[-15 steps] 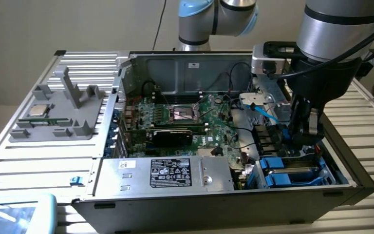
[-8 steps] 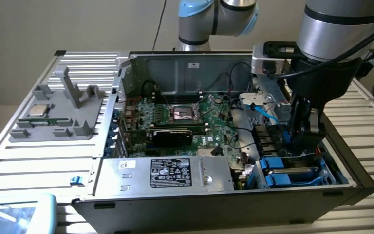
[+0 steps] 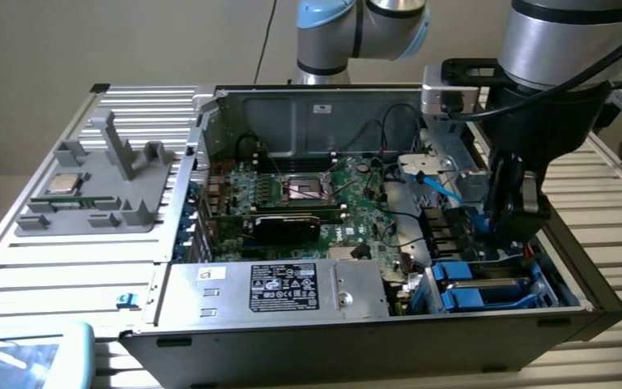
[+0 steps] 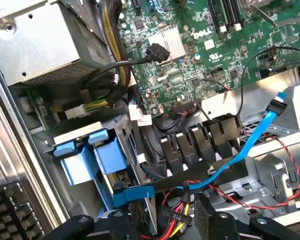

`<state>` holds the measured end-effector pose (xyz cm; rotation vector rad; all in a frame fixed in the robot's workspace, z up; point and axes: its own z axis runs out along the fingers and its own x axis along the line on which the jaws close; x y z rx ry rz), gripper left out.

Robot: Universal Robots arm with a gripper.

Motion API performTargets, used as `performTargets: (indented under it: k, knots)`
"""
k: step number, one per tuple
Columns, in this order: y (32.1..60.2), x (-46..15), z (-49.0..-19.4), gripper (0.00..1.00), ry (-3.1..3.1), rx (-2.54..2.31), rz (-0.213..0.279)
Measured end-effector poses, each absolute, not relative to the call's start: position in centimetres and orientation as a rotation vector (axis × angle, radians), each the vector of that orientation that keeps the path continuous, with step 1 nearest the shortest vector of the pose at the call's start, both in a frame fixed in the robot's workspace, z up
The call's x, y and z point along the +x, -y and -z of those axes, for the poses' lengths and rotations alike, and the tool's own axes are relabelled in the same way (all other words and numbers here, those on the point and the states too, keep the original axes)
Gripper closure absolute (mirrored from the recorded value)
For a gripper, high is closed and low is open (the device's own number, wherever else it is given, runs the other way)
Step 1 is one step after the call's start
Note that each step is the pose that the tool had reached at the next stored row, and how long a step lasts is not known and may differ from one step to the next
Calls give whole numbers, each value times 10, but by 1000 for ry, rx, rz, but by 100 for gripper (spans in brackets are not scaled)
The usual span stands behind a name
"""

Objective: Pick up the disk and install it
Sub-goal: 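Insert the first disk wire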

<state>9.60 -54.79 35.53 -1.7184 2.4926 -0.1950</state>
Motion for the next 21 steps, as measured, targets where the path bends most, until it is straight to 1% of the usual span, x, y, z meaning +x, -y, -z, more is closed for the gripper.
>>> performTargets:
  k: [8,21]
  knots:
    - [548,97,-388,44,-2492,-1719,196]
    - [549,99,-391,44,-2492,-1718,193]
